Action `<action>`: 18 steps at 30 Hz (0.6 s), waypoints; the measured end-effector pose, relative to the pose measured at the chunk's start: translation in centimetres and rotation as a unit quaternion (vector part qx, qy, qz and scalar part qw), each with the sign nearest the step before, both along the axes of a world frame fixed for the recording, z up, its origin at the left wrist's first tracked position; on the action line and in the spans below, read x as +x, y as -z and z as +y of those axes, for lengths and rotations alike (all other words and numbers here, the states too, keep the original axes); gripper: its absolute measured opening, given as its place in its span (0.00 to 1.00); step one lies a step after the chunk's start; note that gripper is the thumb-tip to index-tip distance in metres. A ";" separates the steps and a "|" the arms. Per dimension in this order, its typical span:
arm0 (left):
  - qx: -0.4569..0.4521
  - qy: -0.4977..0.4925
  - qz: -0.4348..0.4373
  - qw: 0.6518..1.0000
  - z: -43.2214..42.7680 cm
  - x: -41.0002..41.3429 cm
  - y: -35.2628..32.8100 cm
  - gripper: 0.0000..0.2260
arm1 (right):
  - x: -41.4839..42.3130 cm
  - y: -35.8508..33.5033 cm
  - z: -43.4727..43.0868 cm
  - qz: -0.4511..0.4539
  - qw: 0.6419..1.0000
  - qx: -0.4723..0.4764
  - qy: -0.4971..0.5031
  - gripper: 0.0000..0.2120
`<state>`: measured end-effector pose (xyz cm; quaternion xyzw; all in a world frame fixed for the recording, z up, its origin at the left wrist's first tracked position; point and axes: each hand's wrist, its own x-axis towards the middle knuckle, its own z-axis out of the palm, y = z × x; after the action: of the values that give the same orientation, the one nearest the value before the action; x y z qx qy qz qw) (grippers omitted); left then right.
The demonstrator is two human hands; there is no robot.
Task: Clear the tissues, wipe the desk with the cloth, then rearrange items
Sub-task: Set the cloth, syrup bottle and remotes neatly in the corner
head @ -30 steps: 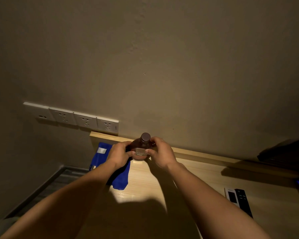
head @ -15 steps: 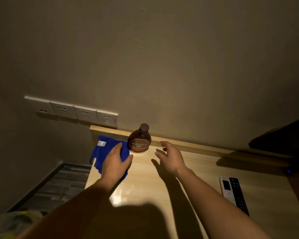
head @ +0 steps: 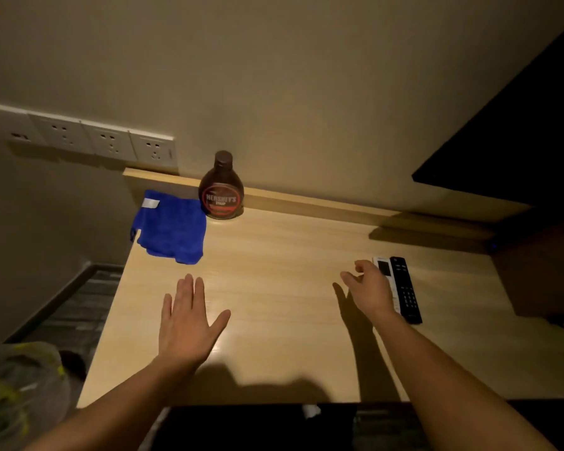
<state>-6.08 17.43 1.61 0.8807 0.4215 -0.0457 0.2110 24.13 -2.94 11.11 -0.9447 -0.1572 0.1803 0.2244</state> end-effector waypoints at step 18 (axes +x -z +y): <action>0.109 0.013 0.021 0.994 -0.6 -0.2 3.6 0.46 | 5.0 4.7 -9.0 -0.008 0.991 -0.060 0.119 0.25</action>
<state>-6.29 16.85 -2.04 0.9028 0.4167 -0.0210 0.1045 29.18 -11.95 6.41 -0.9697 -0.0349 0.1540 0.1862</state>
